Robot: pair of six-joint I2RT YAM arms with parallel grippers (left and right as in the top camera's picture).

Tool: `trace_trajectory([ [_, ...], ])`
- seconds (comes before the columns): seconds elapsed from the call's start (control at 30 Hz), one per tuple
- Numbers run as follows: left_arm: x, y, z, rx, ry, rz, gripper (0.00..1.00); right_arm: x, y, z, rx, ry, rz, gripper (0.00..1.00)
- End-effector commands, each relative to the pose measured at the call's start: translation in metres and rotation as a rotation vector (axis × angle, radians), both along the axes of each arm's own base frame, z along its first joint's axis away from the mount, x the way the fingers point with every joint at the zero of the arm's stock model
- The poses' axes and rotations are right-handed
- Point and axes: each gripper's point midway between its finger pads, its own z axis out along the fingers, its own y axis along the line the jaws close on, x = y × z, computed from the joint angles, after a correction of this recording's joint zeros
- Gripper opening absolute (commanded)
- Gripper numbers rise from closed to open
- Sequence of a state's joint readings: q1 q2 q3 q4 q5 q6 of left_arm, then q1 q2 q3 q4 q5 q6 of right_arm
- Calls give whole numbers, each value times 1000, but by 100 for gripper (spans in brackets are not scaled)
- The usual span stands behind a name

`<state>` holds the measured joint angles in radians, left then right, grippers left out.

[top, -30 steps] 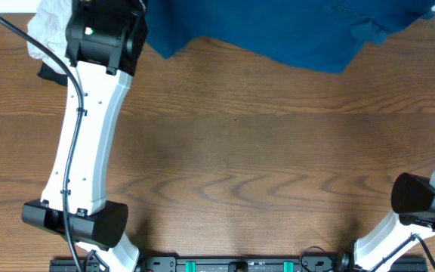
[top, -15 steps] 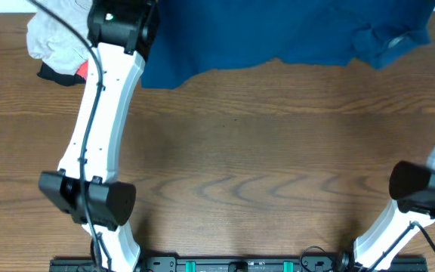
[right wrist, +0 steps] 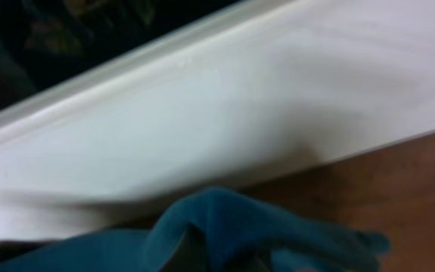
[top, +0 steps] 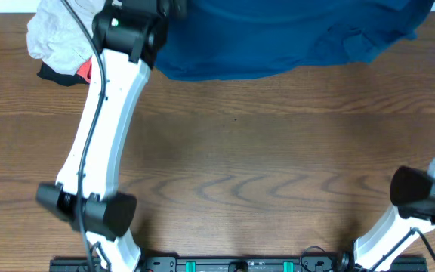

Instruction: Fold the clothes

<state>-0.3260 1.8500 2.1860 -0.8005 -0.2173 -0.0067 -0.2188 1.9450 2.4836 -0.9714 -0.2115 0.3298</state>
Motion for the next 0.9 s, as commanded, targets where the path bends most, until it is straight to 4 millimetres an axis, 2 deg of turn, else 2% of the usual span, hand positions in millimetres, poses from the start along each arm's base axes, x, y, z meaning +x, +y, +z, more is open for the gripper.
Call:
trace_trajectory([
  [0.0, -57, -8, 59, -42, -85, -42, 6, -54, 6, 51, -64, -69, -13, 1],
  [0.1, -93, -18, 72, -77, -73, -76, 6, -82, 12, 53, -75, -27, -3, 1],
  [0.2, -115, -16, 81, -119, -70, -75, 6, -103, 17, 54, -72, -2, -1, 1],
  [0.3, -119, -13, 82, -135, -68, -63, 6, -108, 18, 54, -61, 6, -5, 1],
  [0.4, -111, -12, 77, -131, -59, -51, 6, -102, 17, 51, -37, 7, -15, 1],
  [0.53, -79, -8, 68, -132, -75, -13, 6, -76, 11, 48, -5, -18, -31, 1],
  [0.77, 19, 10, 52, -131, -204, 53, 6, -3, -3, 49, 39, -163, -41, 1],
  [0.87, 60, 17, 54, -122, -309, 46, 6, 29, -1, 57, 33, -268, 12, 1],
])
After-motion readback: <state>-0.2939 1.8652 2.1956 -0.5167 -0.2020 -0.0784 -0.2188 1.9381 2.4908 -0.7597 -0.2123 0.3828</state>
